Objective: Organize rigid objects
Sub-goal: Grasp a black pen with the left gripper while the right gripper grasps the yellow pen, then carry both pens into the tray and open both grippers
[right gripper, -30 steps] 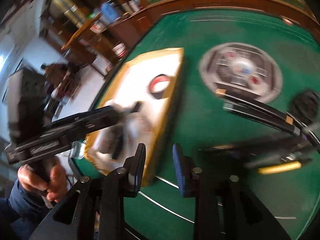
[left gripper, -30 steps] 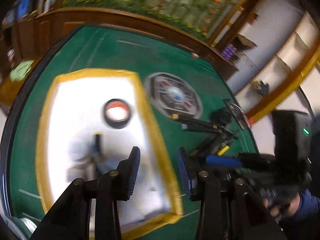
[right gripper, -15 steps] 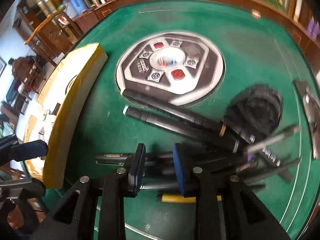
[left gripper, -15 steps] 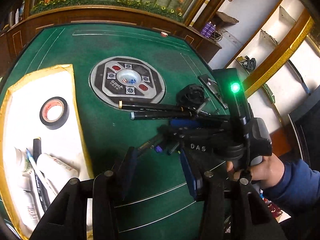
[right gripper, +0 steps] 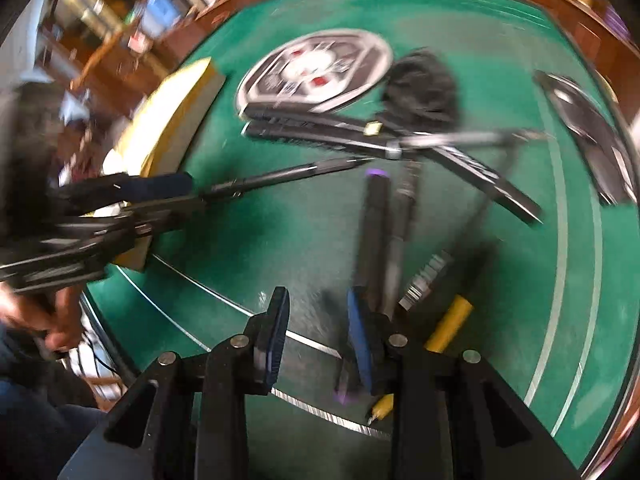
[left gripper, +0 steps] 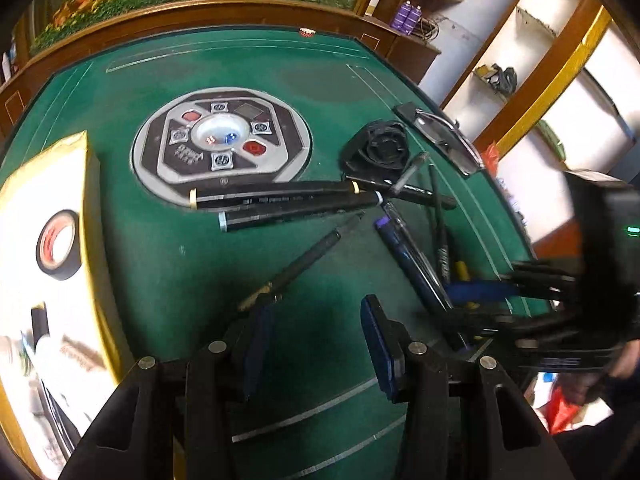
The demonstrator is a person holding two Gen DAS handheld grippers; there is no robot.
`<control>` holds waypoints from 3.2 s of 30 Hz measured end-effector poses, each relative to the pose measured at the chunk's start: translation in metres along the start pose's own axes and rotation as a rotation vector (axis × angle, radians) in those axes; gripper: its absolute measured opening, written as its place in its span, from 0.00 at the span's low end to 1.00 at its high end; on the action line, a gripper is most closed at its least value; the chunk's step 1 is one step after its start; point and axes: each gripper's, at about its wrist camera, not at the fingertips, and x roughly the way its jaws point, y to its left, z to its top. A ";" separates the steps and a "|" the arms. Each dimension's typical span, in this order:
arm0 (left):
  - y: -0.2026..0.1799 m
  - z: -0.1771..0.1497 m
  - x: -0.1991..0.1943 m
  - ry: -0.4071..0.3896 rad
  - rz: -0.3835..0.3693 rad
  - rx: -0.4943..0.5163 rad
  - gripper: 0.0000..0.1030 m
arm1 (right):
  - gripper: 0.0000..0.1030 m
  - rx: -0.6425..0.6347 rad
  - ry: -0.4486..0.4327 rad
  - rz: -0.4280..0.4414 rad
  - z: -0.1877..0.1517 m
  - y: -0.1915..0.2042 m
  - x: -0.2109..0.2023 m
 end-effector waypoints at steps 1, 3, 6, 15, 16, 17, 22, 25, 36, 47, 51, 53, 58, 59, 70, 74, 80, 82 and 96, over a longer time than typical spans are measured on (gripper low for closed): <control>-0.001 0.003 0.004 0.004 0.019 0.009 0.46 | 0.28 0.018 -0.014 0.001 -0.004 -0.003 -0.007; -0.001 0.008 0.015 0.024 0.059 0.028 0.46 | 0.28 0.050 -0.040 -0.003 -0.012 -0.008 -0.020; -0.001 0.014 0.037 0.072 0.086 0.056 0.46 | 0.28 0.099 -0.059 -0.015 -0.017 -0.022 -0.031; -0.026 -0.003 0.047 0.090 0.144 0.099 0.14 | 0.28 0.261 -0.031 -0.056 -0.022 -0.061 -0.039; -0.030 -0.009 0.045 0.093 0.138 0.091 0.13 | 0.28 0.268 -0.021 -0.056 -0.022 -0.063 -0.037; -0.032 -0.013 0.043 0.094 0.136 0.085 0.12 | 0.28 0.270 -0.011 -0.063 -0.021 -0.063 -0.034; -0.034 -0.029 0.037 0.079 0.143 0.058 0.11 | 0.28 0.216 0.047 -0.092 -0.012 -0.050 -0.015; -0.035 -0.029 0.037 0.074 0.158 0.042 0.13 | 0.28 0.186 0.080 -0.136 -0.011 -0.043 -0.002; -0.039 -0.023 0.030 0.006 0.039 -0.018 0.10 | 0.08 0.241 0.042 -0.167 -0.025 -0.056 -0.016; -0.040 -0.007 -0.003 -0.092 0.001 -0.041 0.10 | 0.08 0.221 -0.139 -0.013 -0.016 -0.033 -0.056; -0.034 -0.010 -0.015 -0.120 0.016 -0.052 0.10 | 0.08 0.182 -0.137 0.021 -0.009 -0.016 -0.053; -0.029 -0.013 -0.023 -0.132 0.024 -0.061 0.10 | 0.08 0.169 -0.134 0.034 -0.008 -0.010 -0.053; -0.010 -0.024 -0.046 -0.173 0.052 -0.097 0.10 | 0.08 0.122 -0.119 0.068 0.002 0.017 -0.040; -0.005 -0.026 -0.051 -0.180 0.055 -0.106 0.10 | 0.08 0.107 -0.116 0.074 0.005 0.025 -0.038; 0.064 -0.055 -0.109 -0.262 0.149 -0.212 0.10 | 0.08 -0.005 -0.093 0.156 0.029 0.097 -0.015; 0.097 -0.074 -0.123 -0.260 0.194 -0.266 0.10 | 0.08 -0.047 -0.080 0.195 0.038 0.127 -0.002; 0.135 -0.098 -0.125 -0.230 0.234 -0.331 0.10 | 0.08 -0.113 -0.038 0.210 0.049 0.168 0.022; 0.147 -0.102 -0.122 -0.215 0.243 -0.351 0.10 | 0.08 -0.131 -0.026 0.213 0.053 0.179 0.028; 0.206 -0.079 -0.093 -0.154 0.279 -0.387 0.11 | 0.08 -0.186 0.037 0.135 0.082 0.225 0.069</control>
